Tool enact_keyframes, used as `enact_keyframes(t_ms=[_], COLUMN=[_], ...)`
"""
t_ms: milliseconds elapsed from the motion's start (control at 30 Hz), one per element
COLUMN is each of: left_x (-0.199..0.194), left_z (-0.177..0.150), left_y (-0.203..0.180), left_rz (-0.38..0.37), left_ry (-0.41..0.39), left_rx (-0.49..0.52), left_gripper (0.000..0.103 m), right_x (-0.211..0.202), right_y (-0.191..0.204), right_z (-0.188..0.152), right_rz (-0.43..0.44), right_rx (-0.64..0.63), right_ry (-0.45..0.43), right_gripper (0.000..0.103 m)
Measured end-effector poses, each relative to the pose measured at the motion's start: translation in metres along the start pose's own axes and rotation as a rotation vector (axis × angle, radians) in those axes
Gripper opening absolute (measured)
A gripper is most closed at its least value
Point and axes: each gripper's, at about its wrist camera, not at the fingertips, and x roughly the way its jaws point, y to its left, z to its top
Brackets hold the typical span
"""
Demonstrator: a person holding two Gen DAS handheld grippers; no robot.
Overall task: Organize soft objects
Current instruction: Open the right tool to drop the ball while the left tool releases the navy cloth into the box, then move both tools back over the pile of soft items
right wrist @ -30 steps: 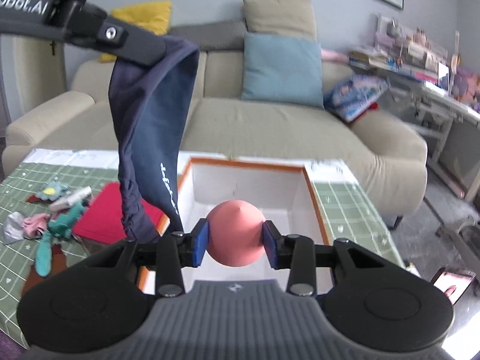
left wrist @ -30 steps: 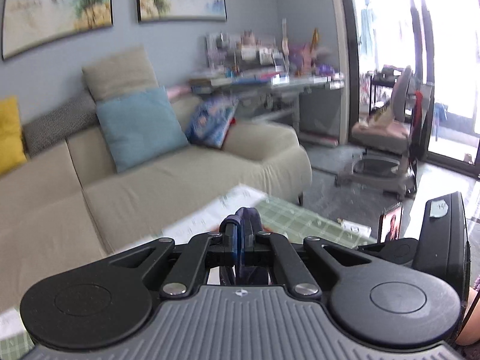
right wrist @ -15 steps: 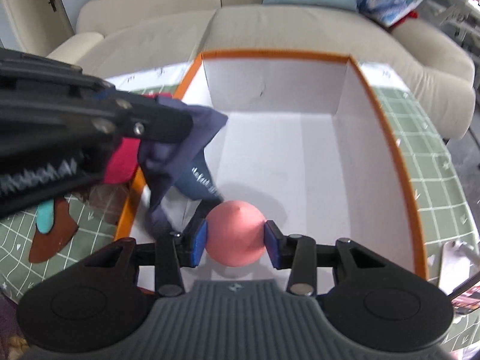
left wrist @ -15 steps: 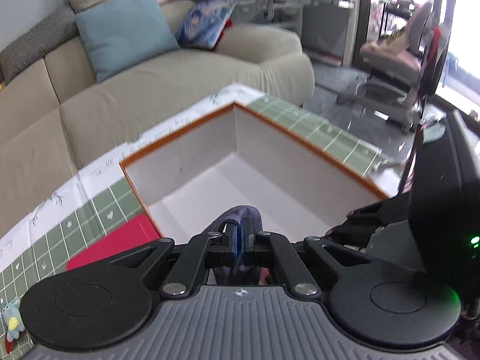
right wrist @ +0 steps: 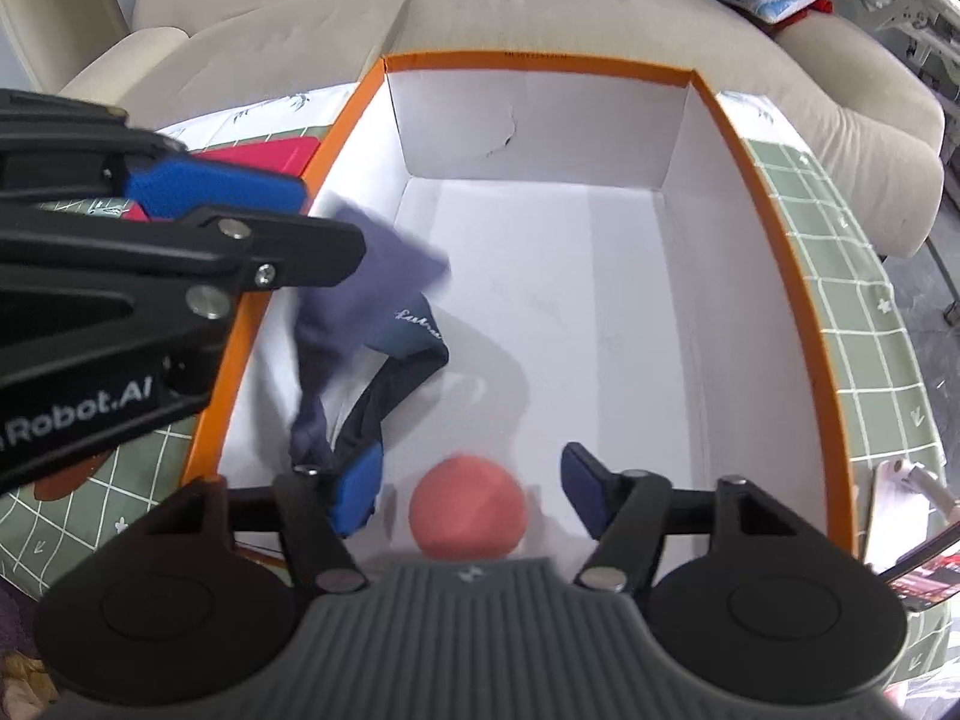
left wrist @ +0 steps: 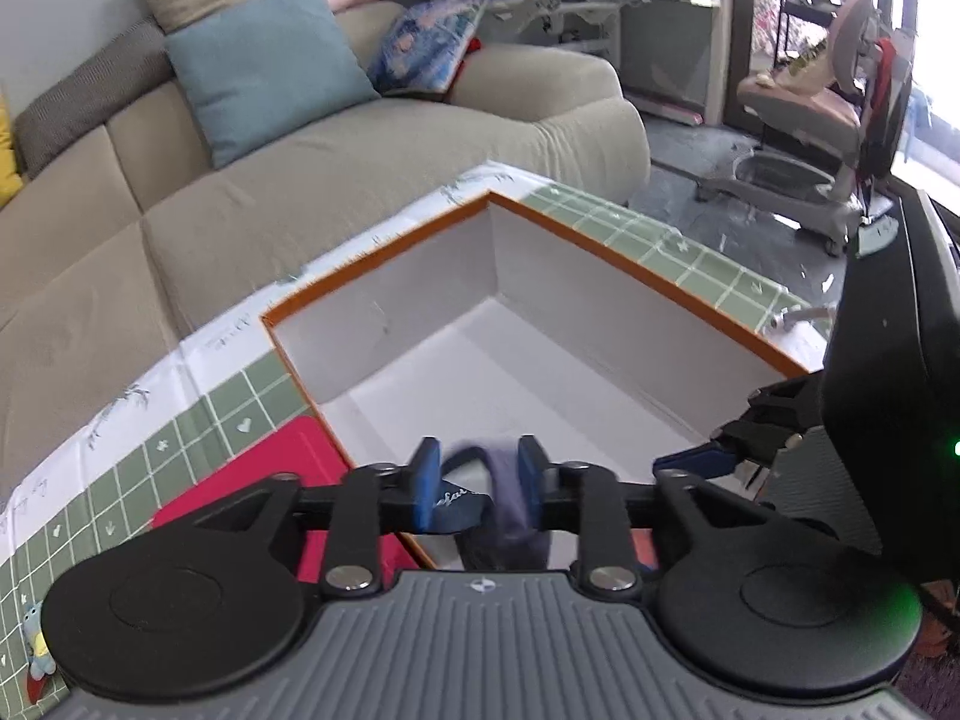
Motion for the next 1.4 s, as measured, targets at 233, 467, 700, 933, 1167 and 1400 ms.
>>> enact_keyframes(t_ms=[233, 467, 700, 933, 1167, 1400], left_x=[-0.032, -0.076, -0.113, -0.136, -0.149, -0.152], left_z=[0.0, -0.013, -0.042, -0.083, -0.125, -0.171], left_y=[0.011, 0.024, 0.033, 0.046, 0.065, 0.082], left_rz=[0.01, 0.023, 0.096, 0.128, 0.163, 0.209], left_ry=[-0.069, -0.167, -0.236, -0.221, -0.175, -0.119], left_rx=[-0.061, -0.165, -0.2, -0.273, -0.346, -0.425], left_gripper=[0.05, 0.051, 0.051, 0.051, 0.051, 0.051], right_x=[-0.027, -0.071, -0.106, -0.119, -0.12, -0.115], right_y=[0.004, 0.024, 0.061, 0.099, 0.139, 0.169], right_z=[-0.005, -0.024, -0.044, -0.062, -0.076, -0.079], right_rz=[-0.071, -0.107, -0.09, -0.024, 0.027, 0.027], right_rx=[-0.002, 0.026, 0.033, 0.022, -0.054, -0.107], right_ry=[-0.061, -0.186, -0.316, -0.354, -0.364, -0.364], right_gripper=[0.074, 0.076, 0.077, 0.077, 0.077, 0.077])
